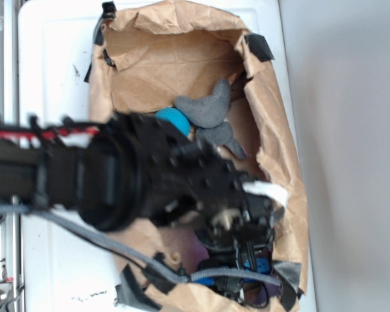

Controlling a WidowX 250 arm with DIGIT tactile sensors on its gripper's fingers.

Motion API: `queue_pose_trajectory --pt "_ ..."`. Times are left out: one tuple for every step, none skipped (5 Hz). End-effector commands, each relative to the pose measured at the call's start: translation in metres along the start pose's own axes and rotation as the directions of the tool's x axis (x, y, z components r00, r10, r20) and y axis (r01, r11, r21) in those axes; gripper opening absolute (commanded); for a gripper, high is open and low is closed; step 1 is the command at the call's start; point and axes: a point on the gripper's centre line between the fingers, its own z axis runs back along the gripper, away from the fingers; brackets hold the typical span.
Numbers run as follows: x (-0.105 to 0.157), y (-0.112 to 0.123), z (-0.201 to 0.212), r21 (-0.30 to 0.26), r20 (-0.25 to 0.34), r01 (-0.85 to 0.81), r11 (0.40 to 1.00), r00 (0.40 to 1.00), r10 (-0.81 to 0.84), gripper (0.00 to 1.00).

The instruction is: Grab the blue sponge.

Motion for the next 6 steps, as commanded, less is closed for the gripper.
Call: queue_pose_trajectory --pt "0.007 -0.014 0.0 -0.009 0.036 0.033 0.999 0.999 -0.033 1.0" --pt "0.007 -0.014 0.0 -0.009 0.036 0.033 0.999 0.999 -0.033 1.0" --pt "0.007 -0.014 0.0 -0.009 0.036 0.033 0.999 0.999 -0.033 1.0" --pt "0.003 -0.023 -0.009 -0.021 -0.007 0.07 0.997 0.998 -0.07 1.0" --pt "-0.001 -0.028 -0.023 0.054 -0.009 0.088 0.995 0.996 -0.087 1.0" --pt "0.001 -0.026 -0.026 0.117 0.023 0.042 0.992 0.999 -0.045 0.0"
